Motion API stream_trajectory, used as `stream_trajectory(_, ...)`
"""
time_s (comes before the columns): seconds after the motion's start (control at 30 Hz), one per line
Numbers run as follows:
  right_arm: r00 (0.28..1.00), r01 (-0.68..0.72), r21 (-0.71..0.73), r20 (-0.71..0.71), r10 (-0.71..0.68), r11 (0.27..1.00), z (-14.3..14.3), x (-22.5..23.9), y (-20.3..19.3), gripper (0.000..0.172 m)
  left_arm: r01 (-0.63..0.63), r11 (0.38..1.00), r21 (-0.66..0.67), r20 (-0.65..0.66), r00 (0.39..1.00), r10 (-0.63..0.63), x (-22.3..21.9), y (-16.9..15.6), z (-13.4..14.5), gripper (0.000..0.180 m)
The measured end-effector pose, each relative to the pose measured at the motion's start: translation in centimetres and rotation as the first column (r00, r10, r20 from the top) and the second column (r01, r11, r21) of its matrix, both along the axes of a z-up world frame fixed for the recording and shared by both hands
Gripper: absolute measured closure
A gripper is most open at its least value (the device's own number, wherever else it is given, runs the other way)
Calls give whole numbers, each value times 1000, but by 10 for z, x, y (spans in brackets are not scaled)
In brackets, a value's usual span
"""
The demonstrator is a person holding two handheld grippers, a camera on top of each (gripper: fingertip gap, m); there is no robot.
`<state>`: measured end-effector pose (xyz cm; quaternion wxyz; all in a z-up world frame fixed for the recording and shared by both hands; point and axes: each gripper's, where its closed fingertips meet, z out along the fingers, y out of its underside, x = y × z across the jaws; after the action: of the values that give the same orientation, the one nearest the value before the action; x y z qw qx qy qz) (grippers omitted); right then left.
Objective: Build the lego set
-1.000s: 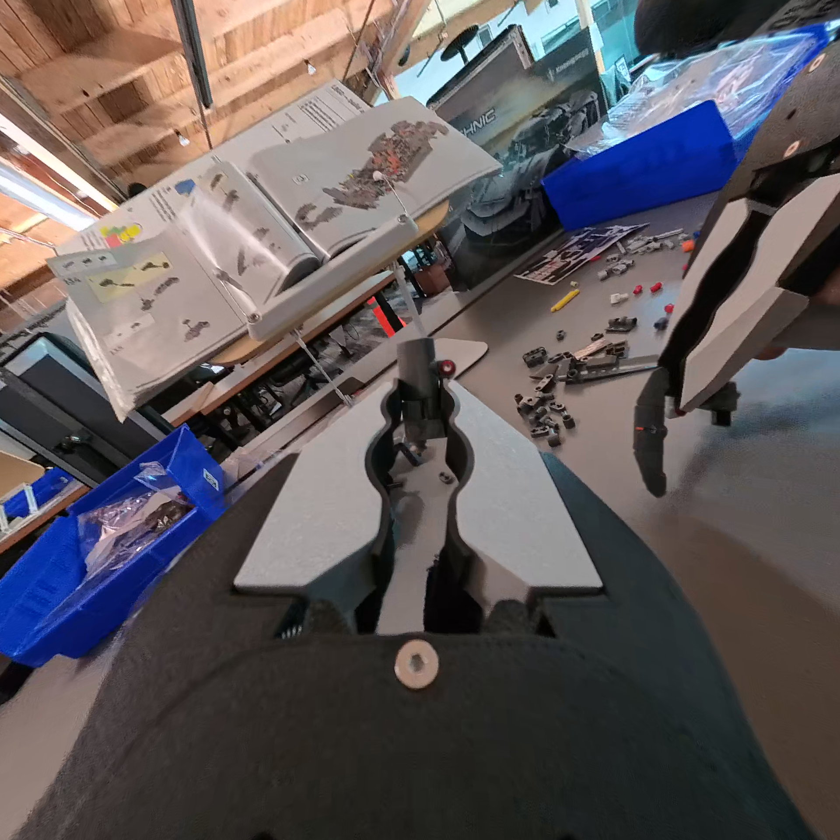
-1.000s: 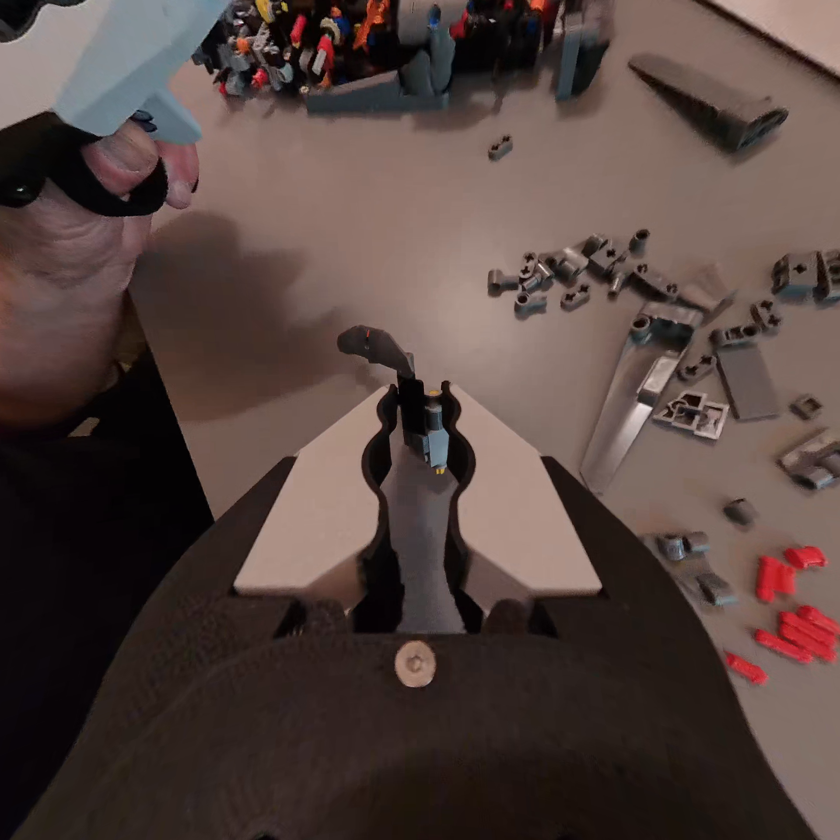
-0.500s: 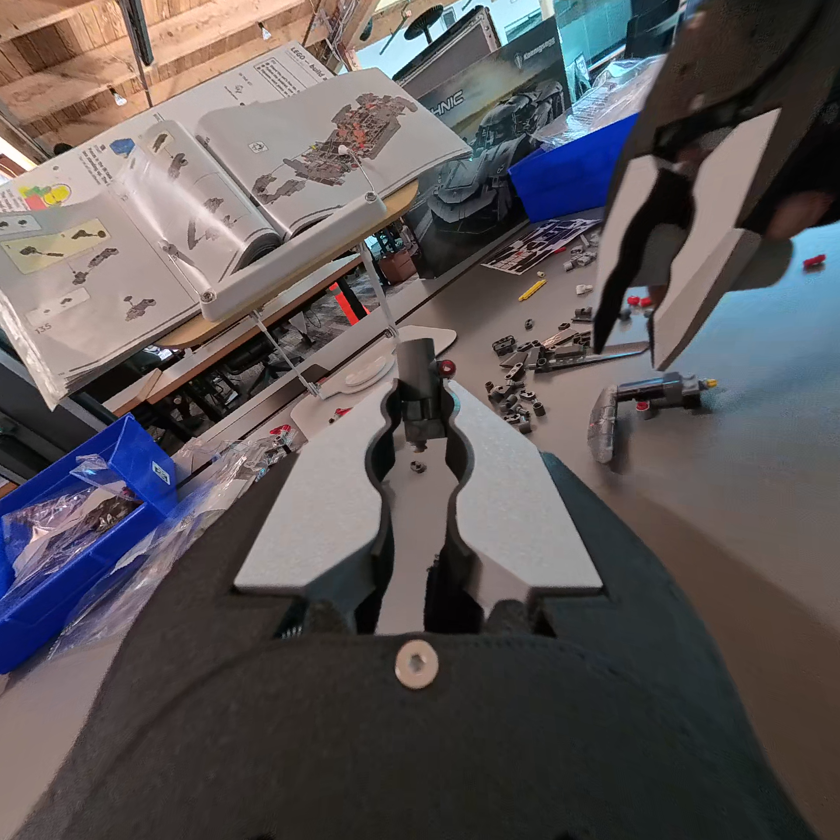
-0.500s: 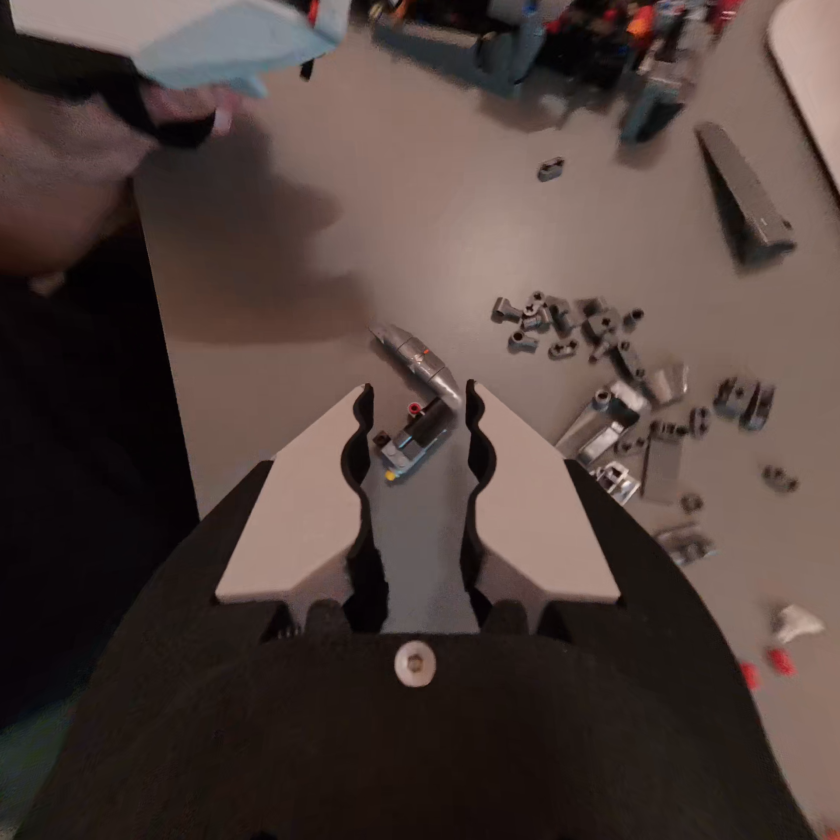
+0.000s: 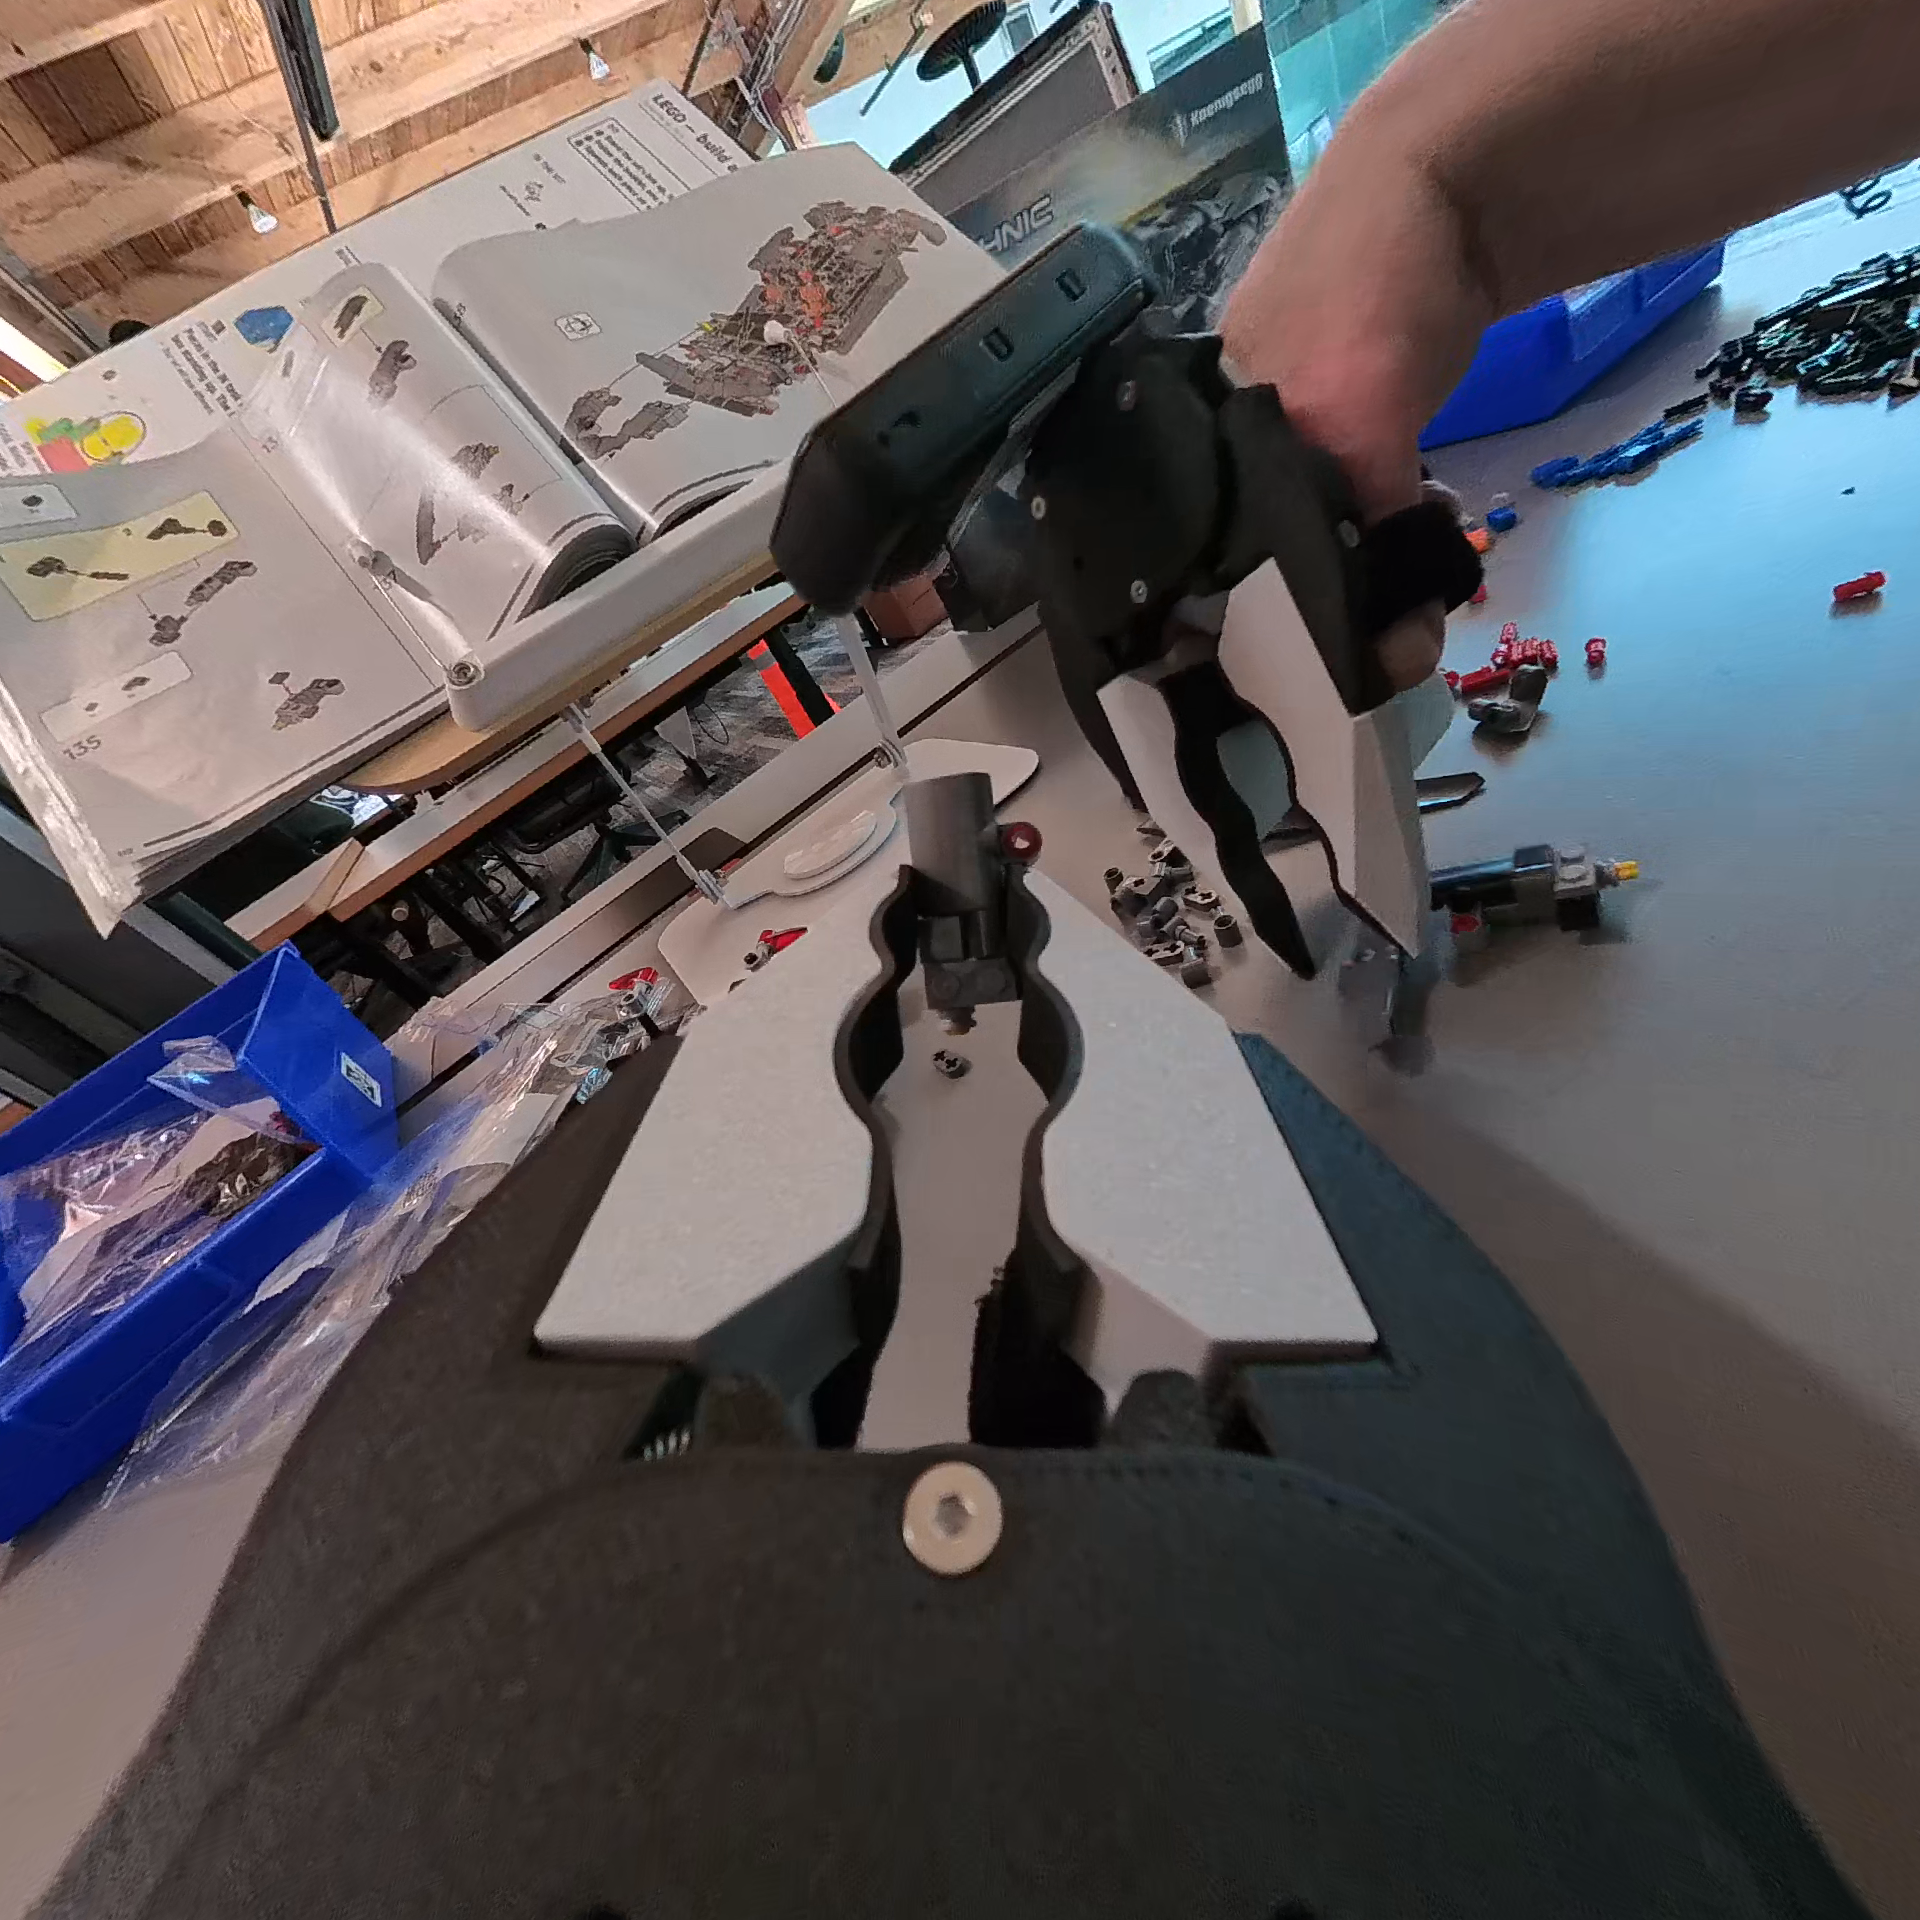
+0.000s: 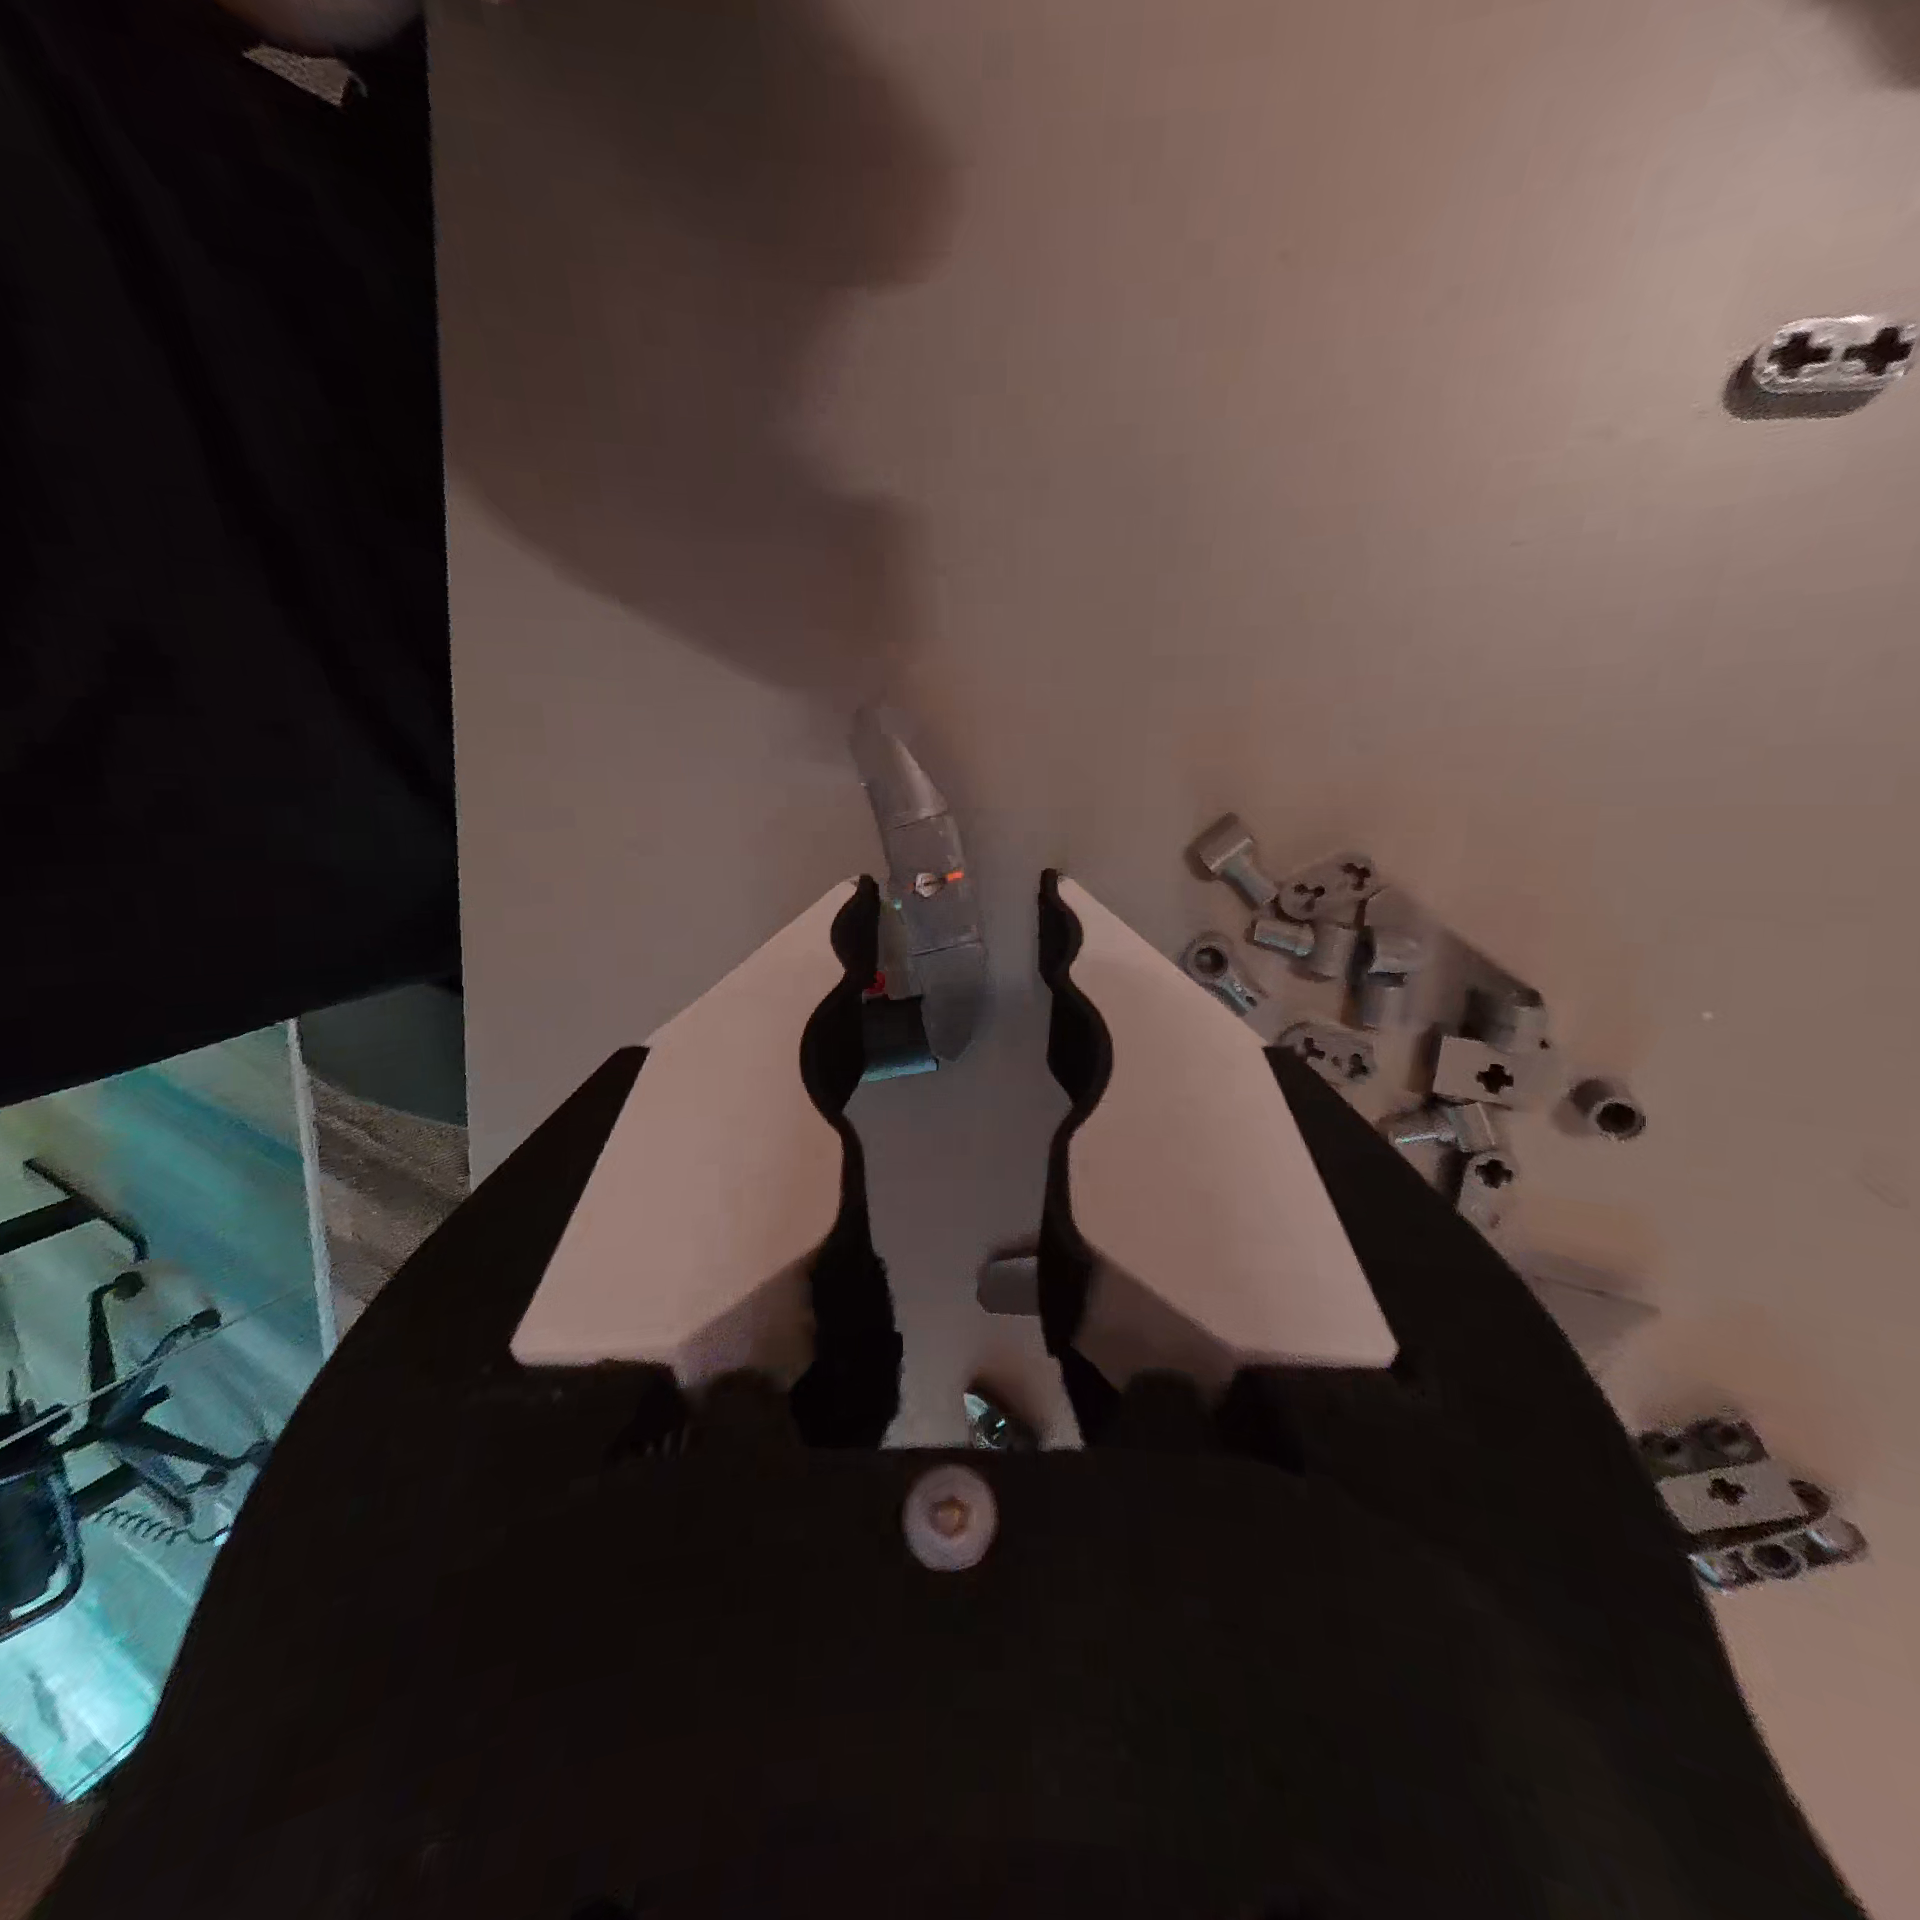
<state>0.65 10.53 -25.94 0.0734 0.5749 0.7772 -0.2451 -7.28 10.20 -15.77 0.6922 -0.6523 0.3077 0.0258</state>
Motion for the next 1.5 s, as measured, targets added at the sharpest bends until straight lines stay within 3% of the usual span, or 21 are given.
stream_trajectory(0.17,999,-10,-92,37,13,996,-1,2,-5,157,1,1000,-4,2,1000,-1,0,1,0,166)
stream_trajectory(0.4,1000,-22,-182,3,23,983,0,5,-18,159,8,1000,-4,-7,1000,-8,3,1,-1,166)
stream_trajectory(0.67,985,35,-185,-162,-66,982,14,-3,-22,160,12,1000,14,-15,1000,-11,6,1,1,166)
stream_trajectory(0.97,913,178,-202,-330,-238,963,35,-10,-10,160,13,1000,6,-37,999,-13,10,2,-2,166)
stream_trajectory(1.07,876,203,-221,-394,-278,954,40,-10,-10,160,15,1000,10,-40,999,-15,10,2,-1,166)
stream_trajectory(1.27,730,299,-236,-567,-381,925,65,-7,-3,162,46,998,52,-50,998,-43,17,-3,5,166)
stream_trajectory(1.4,631,418,-199,-638,-441,886,77,-5,2,169,71,988,138,-116,992,-55,27,-11,13,166)
stream_trajectory(1.5,596,466,-156,-673,-439,871,81,-7,-1,169,89,983,158,-178,982,-61,36,-14,11,166)
